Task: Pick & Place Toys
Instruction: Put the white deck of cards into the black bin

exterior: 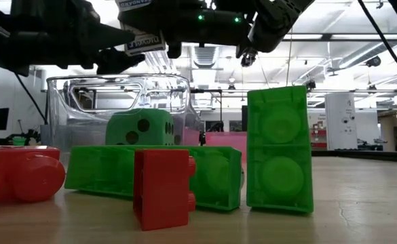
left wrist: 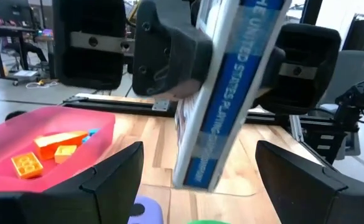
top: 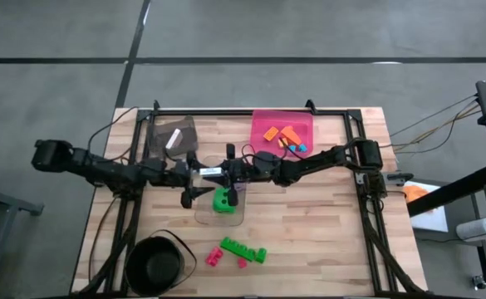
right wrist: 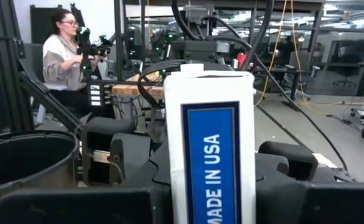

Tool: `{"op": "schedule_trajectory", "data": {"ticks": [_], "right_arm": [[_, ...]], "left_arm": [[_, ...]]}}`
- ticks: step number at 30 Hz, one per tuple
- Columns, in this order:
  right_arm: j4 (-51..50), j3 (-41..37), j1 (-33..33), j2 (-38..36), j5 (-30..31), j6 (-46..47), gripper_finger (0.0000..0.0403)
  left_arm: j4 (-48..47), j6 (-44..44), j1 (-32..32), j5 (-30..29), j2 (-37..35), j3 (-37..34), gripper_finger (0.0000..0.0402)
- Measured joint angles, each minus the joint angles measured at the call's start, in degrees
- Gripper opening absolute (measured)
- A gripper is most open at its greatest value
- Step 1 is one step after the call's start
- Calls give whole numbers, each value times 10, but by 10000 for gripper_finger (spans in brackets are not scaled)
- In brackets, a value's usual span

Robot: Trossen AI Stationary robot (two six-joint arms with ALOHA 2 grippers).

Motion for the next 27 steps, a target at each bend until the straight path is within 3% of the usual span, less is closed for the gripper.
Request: {"op": "schedule_trajectory", "data": {"ticks": [7,20,27], "right_arm": [[-2,0,2,-1,-13,7,62],[-3,-1,1,-1,-11,11,62],[-10,-1,1,-2,-11,10,62]], "left_arm": [[18,12,-1,-1,13,5,282],[17,23,-2,-3,13,5,64],[13,22,-2,-3,13,5,63]]}}
